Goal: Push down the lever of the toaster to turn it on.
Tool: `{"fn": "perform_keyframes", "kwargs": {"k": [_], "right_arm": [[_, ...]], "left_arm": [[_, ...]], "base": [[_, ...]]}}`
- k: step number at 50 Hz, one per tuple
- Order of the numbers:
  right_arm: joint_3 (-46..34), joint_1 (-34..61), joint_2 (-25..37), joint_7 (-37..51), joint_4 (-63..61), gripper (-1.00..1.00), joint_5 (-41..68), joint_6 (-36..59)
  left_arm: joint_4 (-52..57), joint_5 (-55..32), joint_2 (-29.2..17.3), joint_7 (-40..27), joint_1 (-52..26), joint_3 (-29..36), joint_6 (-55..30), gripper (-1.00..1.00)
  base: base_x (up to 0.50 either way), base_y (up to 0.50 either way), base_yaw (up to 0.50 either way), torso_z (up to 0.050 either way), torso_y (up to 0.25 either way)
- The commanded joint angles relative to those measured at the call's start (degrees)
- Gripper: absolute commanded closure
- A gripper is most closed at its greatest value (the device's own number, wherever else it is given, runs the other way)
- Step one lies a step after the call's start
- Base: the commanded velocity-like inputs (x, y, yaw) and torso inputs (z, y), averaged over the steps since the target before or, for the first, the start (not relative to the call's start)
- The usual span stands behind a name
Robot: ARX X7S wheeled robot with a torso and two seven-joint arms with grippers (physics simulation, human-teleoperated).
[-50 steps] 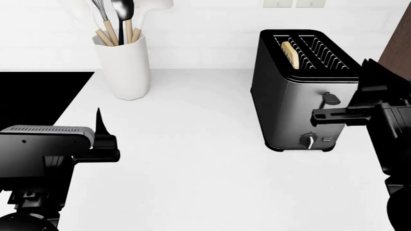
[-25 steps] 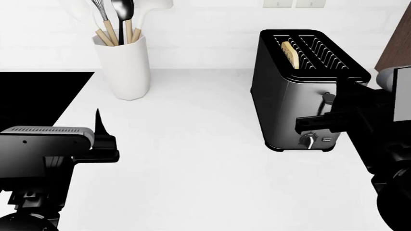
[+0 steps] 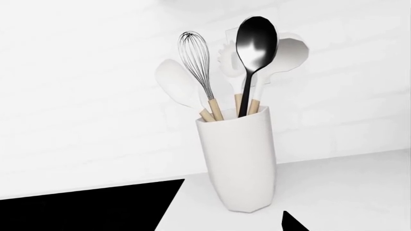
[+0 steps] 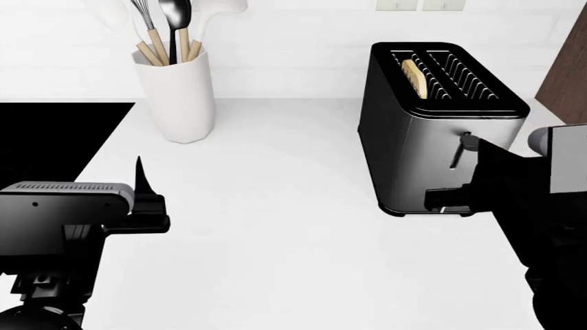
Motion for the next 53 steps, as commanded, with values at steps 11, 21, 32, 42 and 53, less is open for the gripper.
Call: {"fn": "perform_keyframes", "kwargs": {"k": [11,21,32,42,53], "right_arm": [[-3.1,-7.2,0.6,-3.2,3.9,1.0,-5.6,-6.7],[-6.5,-10.0,0.3,-4.8,6.7,1.0,-8.8,-9.8],[-11.2,-13.8,-0.6,-7.9,13.4,1.0,-13.5,-14.9],[-11.8,-14.6,-0.7,-8.5,15.2,1.0,-14.2,-16.0],[-11.9,-15.2,-0.5,-8.3,14.6,1.0,-14.1,-16.3]], "left_arm": [[0.3,-0.7,-0.3,-0.5,-0.5,0.1,-0.6,-1.0],[0.2,-0.7,-0.3,-0.7,-0.1,0.2,-0.2,-1.0],[-0.1,-0.6,-0.5,-0.8,0.3,0.6,0.4,-1.0],[-0.3,-0.6,-0.6,-1.0,0.5,0.6,0.7,-1.0],[0.1,-0.9,-0.8,-1.2,0.7,0.6,0.7,-1.0]], "base": [[0.0,0.0,0.0,0.0,0.0],[0.0,0.0,0.0,0.0,0.0],[0.0,0.0,0.0,0.0,0.0],[0.0,0.0,0.0,0.0,0.0],[0.0,0.0,0.0,0.0,0.0]]}}
